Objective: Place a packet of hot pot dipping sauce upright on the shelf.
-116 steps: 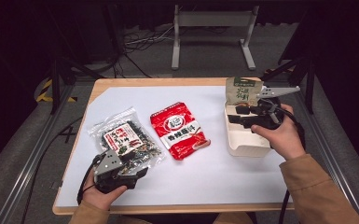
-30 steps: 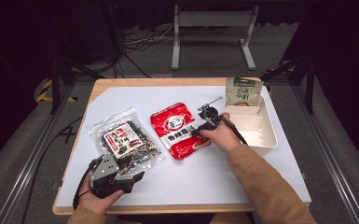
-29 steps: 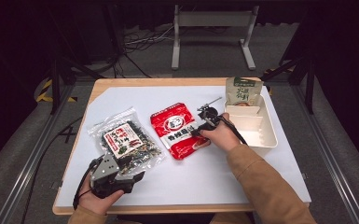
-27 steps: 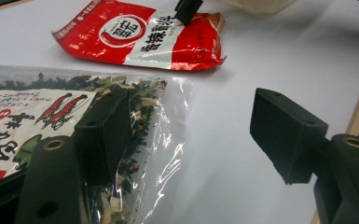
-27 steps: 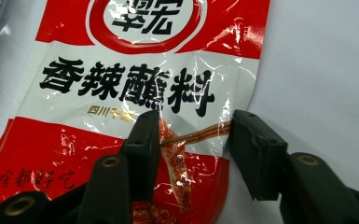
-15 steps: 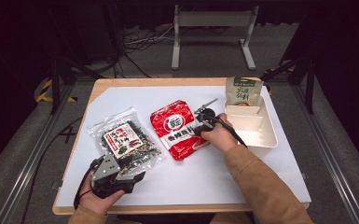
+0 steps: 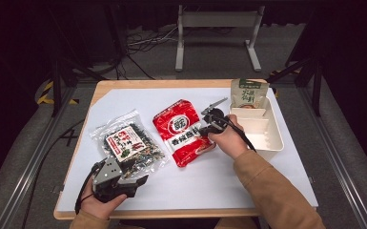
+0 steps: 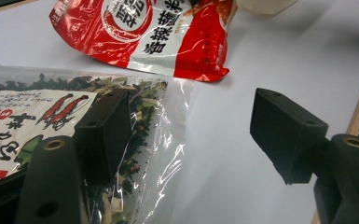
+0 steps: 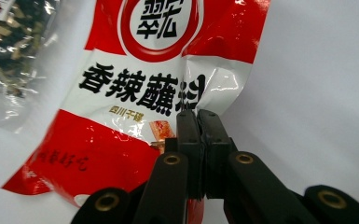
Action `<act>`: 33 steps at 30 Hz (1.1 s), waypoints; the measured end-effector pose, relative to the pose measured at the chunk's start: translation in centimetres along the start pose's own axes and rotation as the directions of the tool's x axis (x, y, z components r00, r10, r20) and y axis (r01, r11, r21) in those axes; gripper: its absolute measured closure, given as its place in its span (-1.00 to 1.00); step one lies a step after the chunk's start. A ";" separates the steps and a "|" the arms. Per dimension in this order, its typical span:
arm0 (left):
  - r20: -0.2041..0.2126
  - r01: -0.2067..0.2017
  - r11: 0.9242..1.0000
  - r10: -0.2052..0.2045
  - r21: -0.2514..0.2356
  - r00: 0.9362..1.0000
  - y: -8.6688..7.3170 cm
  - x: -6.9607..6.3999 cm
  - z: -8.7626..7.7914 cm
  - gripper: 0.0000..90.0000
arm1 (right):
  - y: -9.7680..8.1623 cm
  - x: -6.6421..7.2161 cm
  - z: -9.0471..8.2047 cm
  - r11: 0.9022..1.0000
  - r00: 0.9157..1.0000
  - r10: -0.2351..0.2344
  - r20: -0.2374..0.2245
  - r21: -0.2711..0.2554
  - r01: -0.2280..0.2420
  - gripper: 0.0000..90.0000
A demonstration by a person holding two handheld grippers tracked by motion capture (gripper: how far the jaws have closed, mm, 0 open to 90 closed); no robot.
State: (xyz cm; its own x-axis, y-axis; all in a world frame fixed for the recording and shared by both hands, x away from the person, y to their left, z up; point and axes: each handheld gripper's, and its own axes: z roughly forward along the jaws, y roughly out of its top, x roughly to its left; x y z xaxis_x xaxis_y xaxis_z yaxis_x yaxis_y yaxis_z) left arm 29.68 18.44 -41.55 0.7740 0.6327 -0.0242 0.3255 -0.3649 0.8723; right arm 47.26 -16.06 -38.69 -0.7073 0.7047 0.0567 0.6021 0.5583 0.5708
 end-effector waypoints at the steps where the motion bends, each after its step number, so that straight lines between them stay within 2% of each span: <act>1: 0.001 0.003 1.000 -0.003 0.000 1.000 0.0 0.0 0.0 -0.34 | 0.0 0.2 -0.4 1.000 1.000 -0.004 0.001 -0.010 0.004 0.97; 6: 0.001 0.002 1.000 -0.002 -0.002 1.000 0.0 -0.1 0.0 -0.34 | 0.2 0.9 -1.9 0.998 0.999 -0.043 0.007 -0.047 0.043 0.97; 7: 0.001 0.004 1.000 -0.004 -0.002 1.000 0.0 -0.1 0.0 -0.34 | 0.2 1.3 -2.7 0.996 0.998 -0.058 0.010 -0.065 0.058 0.97; 11: 0.000 0.003 1.000 -0.003 -0.002 1.000 0.0 -0.1 0.1 -0.34 | 0.1 1.8 -3.6 0.993 0.997 -0.077 0.018 -0.085 0.079 0.97; 20: -0.002 0.002 1.000 -0.002 -0.003 1.000 0.0 0.0 0.1 -0.34 | -0.1 3.5 -6.5 0.977 0.985 -0.162 0.060 -0.132 0.168 0.97; 28: 0.009 0.019 1.000 -0.018 -0.005 1.000 0.1 0.0 0.3 -0.35 | -0.6 4.4 -8.5 0.966 0.978 -0.194 0.075 -0.159 0.204 0.97; 31: 0.009 0.017 1.000 -0.017 -0.010 1.000 0.1 0.1 0.3 -0.35 | -0.9 5.1 -9.5 0.958 0.975 -0.209 0.076 -0.185 0.220 0.97; 33: 0.024 0.034 0.999 -0.033 -0.020 0.999 0.2 0.0 0.4 -0.34 | -1.0 5.6 -10.0 0.952 0.972 -0.221 0.075 -0.197 0.232 0.97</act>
State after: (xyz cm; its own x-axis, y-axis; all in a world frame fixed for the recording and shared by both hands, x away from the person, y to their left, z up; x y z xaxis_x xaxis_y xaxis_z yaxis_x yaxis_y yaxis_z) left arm 30.01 18.10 -41.55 0.7758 0.6277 -0.0649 0.3402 -0.3295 0.8807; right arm 39.01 -17.06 -30.73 -0.7931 0.5945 -0.1327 0.3363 0.6089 0.7185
